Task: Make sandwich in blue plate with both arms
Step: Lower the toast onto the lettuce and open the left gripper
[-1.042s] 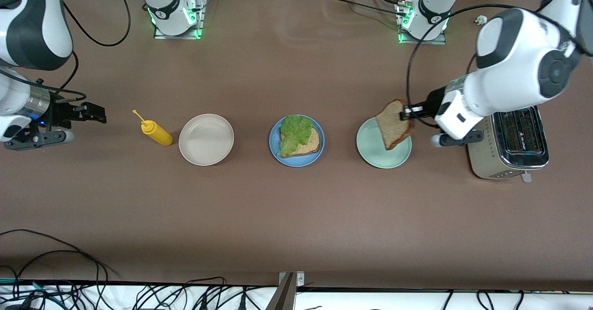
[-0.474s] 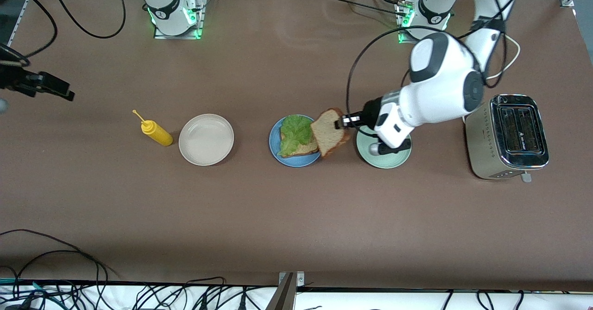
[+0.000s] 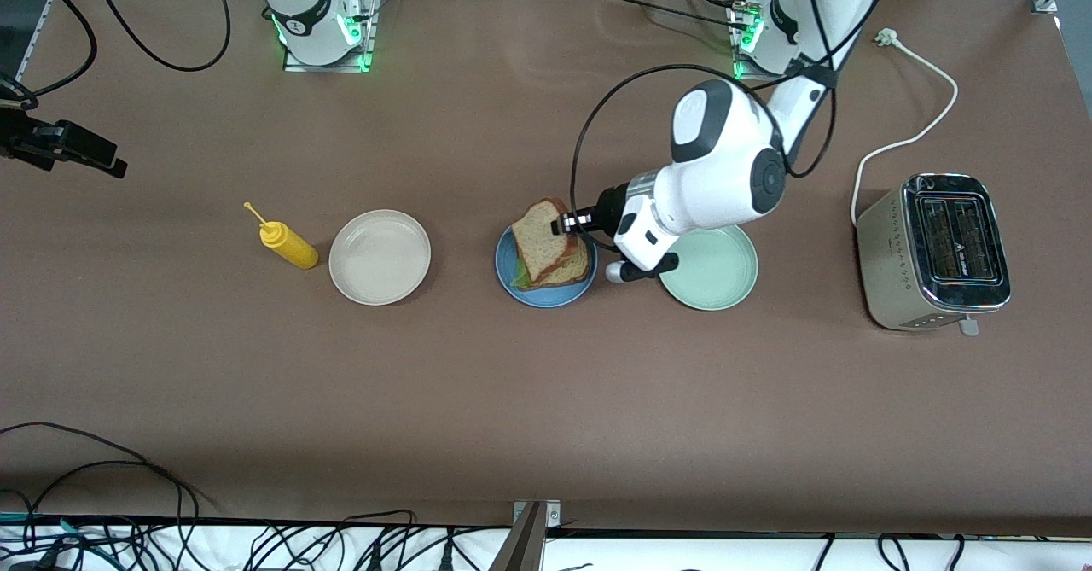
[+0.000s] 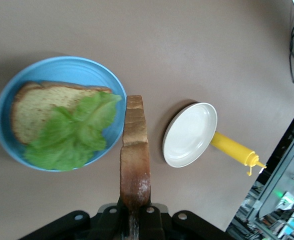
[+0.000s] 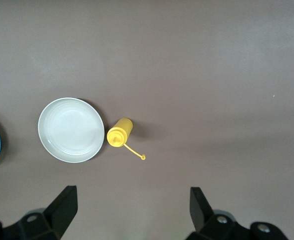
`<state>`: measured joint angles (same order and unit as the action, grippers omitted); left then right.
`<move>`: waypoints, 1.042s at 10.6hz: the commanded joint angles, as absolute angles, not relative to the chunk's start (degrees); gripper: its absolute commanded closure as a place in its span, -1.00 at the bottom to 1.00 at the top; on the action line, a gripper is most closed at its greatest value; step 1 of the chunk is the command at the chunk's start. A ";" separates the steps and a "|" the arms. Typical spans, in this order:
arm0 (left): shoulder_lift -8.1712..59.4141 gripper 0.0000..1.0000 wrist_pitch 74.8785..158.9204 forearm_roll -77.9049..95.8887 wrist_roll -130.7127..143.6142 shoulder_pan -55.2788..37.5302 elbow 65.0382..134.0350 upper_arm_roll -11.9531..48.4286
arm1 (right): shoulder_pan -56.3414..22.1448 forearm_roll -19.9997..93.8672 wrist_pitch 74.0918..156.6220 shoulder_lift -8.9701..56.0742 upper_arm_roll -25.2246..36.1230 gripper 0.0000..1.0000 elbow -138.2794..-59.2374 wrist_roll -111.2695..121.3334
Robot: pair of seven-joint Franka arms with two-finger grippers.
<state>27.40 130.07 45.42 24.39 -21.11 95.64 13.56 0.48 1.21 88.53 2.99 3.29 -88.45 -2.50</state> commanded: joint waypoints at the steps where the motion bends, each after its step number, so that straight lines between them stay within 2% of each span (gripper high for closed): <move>1: 31.11 1.00 136.74 50.71 24.17 -25.74 93.87 12.83 | 0.88 1.32 87.37 3.25 2.64 -1.00 -87.10 -3.43; 4: 33.04 1.00 138.24 50.10 23.73 -26.63 93.95 12.83 | 0.88 0.18 84.04 3.16 2.64 -1.00 -86.75 -3.43; 6: 33.92 1.00 140.88 50.62 20.67 -27.33 94.22 12.83 | 0.97 0.00 83.94 3.25 3.08 -1.00 -85.08 -3.34; 11: 35.33 1.00 140.98 50.10 19.08 -27.25 95.01 12.74 | 1.23 0.17 84.73 3.60 3.34 -1.00 -85.08 -3.08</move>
<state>34.41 140.32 48.78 21.37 -26.43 95.56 13.41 0.76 0.60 85.70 3.10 3.52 -86.54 -2.51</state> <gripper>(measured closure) 0.903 0.000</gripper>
